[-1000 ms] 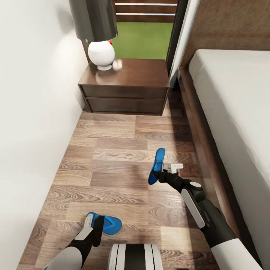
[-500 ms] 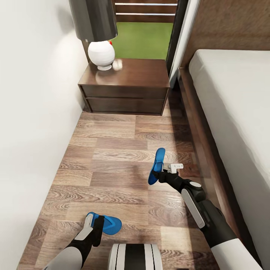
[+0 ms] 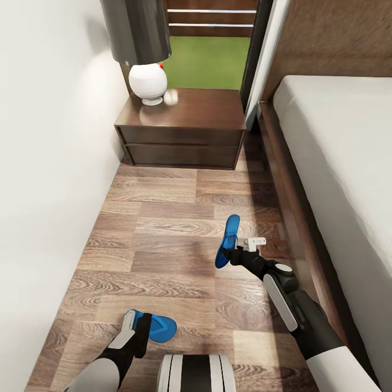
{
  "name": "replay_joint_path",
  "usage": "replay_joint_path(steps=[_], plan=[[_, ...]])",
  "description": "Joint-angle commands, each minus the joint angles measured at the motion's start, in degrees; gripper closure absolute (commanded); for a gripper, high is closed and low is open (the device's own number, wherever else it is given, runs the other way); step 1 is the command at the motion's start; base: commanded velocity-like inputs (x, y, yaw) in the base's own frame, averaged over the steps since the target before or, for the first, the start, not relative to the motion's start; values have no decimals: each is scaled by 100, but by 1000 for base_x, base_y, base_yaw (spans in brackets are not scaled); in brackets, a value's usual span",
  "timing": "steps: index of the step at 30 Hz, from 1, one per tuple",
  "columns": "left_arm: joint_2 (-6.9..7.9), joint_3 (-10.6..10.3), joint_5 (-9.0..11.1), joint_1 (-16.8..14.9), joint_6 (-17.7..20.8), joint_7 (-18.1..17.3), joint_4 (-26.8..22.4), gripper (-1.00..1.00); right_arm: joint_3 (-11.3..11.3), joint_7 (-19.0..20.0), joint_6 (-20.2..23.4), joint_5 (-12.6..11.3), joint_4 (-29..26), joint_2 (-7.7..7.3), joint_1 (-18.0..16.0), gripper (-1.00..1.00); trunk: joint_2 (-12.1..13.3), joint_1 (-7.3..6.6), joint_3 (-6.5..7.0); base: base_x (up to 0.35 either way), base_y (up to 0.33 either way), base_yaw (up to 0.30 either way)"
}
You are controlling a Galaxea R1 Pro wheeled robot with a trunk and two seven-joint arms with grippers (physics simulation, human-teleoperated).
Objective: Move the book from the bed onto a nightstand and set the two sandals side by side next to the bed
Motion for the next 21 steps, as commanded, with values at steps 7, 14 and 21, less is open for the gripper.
replay_joint_path(steps=[7, 14, 21], plan=[[-5, -5, 53, 2, 38, 36, -23, -100, 4, -1, 24, -11, -5, -4, -2, 100, -1, -1, -4, -6, -30, 0], [-5, -4, 53, 2, 36, 36, -23, -100, 4, -1, 24, -11, -6, -4, -5, 100, -1, -1, -4, -4, -9, 0], [-5, -5, 53, 2, 38, 36, -23, -100, 4, -2, 24, -9, -5, -4, -4, 100, -1, -1, -4, 0, 0, 0]])
